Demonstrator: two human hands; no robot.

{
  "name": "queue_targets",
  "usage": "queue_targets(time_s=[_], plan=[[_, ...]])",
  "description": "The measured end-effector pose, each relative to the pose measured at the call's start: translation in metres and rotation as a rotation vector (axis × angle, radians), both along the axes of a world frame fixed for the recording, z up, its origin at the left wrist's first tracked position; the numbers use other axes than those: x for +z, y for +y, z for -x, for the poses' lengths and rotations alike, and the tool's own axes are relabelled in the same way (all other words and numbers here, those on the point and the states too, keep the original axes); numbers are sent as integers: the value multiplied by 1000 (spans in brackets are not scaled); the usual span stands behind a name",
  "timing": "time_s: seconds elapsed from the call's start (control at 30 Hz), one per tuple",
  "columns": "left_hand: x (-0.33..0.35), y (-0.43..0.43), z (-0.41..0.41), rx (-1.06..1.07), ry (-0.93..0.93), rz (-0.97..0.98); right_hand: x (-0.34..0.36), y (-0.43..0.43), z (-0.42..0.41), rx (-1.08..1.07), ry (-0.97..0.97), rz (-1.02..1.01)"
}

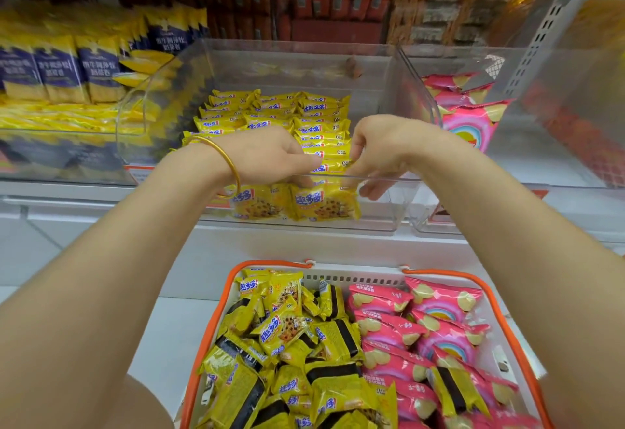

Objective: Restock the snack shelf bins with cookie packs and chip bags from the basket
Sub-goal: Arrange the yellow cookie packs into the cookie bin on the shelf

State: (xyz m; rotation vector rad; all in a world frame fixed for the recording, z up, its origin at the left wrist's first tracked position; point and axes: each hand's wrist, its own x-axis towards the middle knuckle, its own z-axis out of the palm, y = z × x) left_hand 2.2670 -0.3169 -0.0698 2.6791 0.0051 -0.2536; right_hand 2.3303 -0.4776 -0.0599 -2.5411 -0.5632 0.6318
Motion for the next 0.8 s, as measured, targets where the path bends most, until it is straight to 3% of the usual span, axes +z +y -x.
queue_targets(time_s=[0.1,0.4,0.5,0.57,0.63,0.7,0.8], plan=[[-2,-4,5,-29,7,-15,-6,5,1,23,22,62],[-17,-2,9,-107,-214,-115,-3,4,6,23,94,63],[-19,-6,16,-88,-555,-187,10,-10,17,66,-270,39],[-17,-17,29,-100,-763,-127,21,-28,39,74,-539,-121],[-20,-35,49,-142,-847,-37,22,-53,63,77,-538,-322],[-34,-53,68,-198,-742,-15,1,-73,80,125,-392,-367],[-74,-69,83,-296,-270,-208,-68,-85,92,306,-201,3]])
